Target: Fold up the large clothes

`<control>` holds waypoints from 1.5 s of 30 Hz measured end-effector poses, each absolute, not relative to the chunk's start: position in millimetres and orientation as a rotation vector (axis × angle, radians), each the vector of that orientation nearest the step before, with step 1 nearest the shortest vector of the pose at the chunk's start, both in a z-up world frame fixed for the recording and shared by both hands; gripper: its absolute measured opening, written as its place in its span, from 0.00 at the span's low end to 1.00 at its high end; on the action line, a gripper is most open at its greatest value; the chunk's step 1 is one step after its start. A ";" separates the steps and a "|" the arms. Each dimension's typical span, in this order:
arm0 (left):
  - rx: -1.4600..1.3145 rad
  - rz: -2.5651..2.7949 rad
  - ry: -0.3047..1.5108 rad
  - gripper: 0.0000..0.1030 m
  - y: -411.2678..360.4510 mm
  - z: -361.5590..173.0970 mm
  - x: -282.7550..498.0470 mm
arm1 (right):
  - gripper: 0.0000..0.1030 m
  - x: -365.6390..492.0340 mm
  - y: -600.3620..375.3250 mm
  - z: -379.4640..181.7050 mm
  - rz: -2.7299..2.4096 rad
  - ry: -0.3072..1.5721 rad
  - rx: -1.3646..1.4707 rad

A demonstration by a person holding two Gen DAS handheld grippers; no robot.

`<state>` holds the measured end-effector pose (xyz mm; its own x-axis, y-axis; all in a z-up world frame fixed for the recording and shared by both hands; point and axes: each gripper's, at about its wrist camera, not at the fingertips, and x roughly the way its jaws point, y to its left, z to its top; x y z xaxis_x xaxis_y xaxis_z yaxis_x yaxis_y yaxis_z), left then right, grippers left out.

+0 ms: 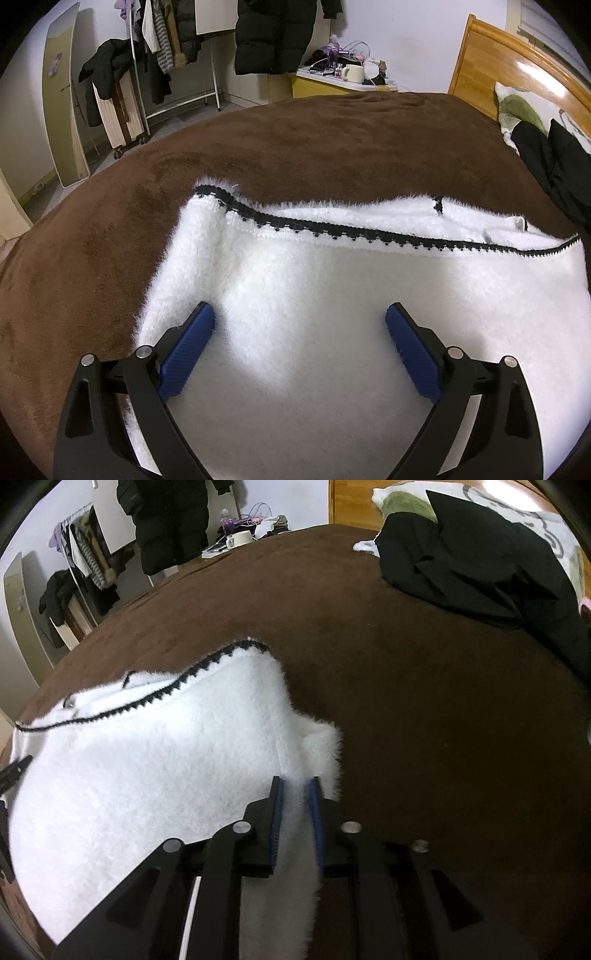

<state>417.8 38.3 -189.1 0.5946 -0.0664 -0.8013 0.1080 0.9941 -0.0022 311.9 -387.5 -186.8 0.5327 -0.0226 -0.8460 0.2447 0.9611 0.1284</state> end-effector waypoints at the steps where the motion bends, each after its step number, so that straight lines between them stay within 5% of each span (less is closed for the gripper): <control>1: 0.052 -0.098 0.935 0.89 36.8 -187.2 417.0 | 0.34 311.6 -388.1 -185.4 -0.165 0.997 0.251; 2: 0.060 -0.092 0.947 0.89 33.4 -182.5 415.0 | 0.49 309.3 -389.3 -182.4 -0.161 0.988 0.271; 4: 0.075 -0.116 0.942 0.89 24.4 -169.5 406.0 | 0.61 302.3 -389.3 -175.3 -0.146 0.961 0.309; 9: 0.063 -0.197 0.915 0.90 -4.3 -144.5 380.0 | 0.77 278.2 -378.1 -151.9 -0.117 0.918 0.322; 27: 0.125 -0.248 0.921 0.92 -81.8 -184.8 305.3 | 0.80 195.8 -360.1 -155.1 -0.060 0.957 0.478; 45: 0.194 -0.185 0.926 0.93 -81.4 -189.5 247.7 | 0.80 159.3 -392.7 -219.7 0.048 0.896 1.139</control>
<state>247.7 -81.4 -189.5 0.5872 -0.0745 -0.8060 0.2411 0.9667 0.0863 159.3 -392.7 -219.7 0.6633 0.4597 -0.5906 0.3942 0.4562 0.7978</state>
